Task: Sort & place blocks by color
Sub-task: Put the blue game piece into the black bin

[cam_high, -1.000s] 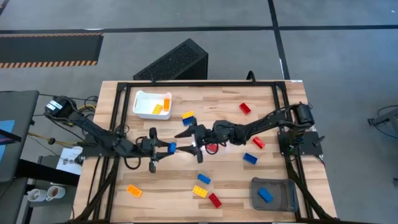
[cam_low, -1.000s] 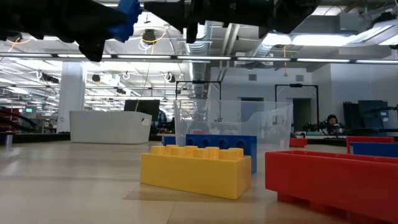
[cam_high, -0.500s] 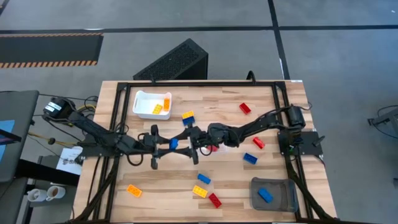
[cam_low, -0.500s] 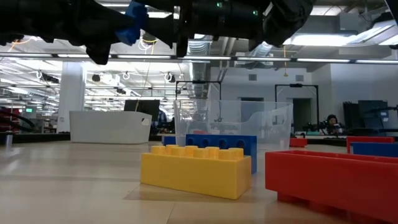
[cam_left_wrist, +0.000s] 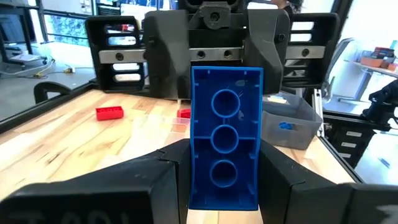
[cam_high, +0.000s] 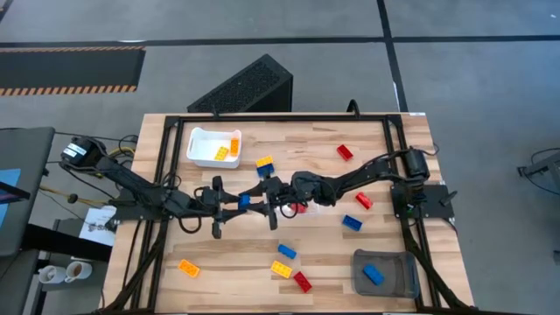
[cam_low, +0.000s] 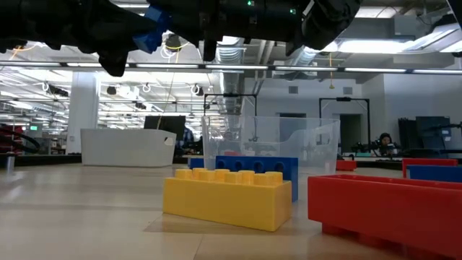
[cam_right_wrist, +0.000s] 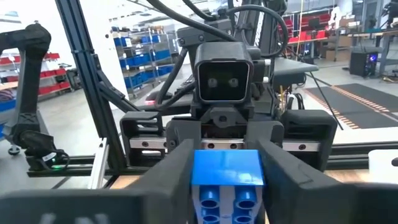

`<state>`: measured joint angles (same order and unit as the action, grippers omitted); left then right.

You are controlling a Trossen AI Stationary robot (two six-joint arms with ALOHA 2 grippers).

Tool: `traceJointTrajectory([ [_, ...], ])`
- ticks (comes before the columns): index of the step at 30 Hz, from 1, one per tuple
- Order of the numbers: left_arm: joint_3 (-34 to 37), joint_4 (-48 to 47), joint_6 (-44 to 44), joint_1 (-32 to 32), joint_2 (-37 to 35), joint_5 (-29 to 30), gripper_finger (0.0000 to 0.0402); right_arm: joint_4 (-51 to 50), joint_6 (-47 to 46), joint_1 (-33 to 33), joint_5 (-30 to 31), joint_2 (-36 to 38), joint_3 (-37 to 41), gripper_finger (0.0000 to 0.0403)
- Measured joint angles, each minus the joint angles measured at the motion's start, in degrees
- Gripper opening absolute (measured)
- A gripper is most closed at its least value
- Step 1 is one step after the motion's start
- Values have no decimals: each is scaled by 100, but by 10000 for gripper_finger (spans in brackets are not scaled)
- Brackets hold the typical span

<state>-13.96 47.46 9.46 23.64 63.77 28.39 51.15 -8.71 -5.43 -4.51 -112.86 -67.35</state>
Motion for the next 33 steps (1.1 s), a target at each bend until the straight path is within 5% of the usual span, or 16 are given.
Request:
traceJointTrajectory([
  [6, 2, -17, 206, 0, 0, 36, 121, -55, 3, 4, 8, 11, 2, 130],
  [18, -2, -1140, 686, 15, -1075, -3, 272, -1220, -11, 105, -49, 610, 2, 130],
  [26, -2, -2655, 780, 206, -2592, 341, 288, -3873, 8, -45, 153, 1660, 2, 130],
  [33, -2, -2713, 491, 225, -2861, 506, 283, -6528, -700, -521, 434, 2642, 2, 130],
])
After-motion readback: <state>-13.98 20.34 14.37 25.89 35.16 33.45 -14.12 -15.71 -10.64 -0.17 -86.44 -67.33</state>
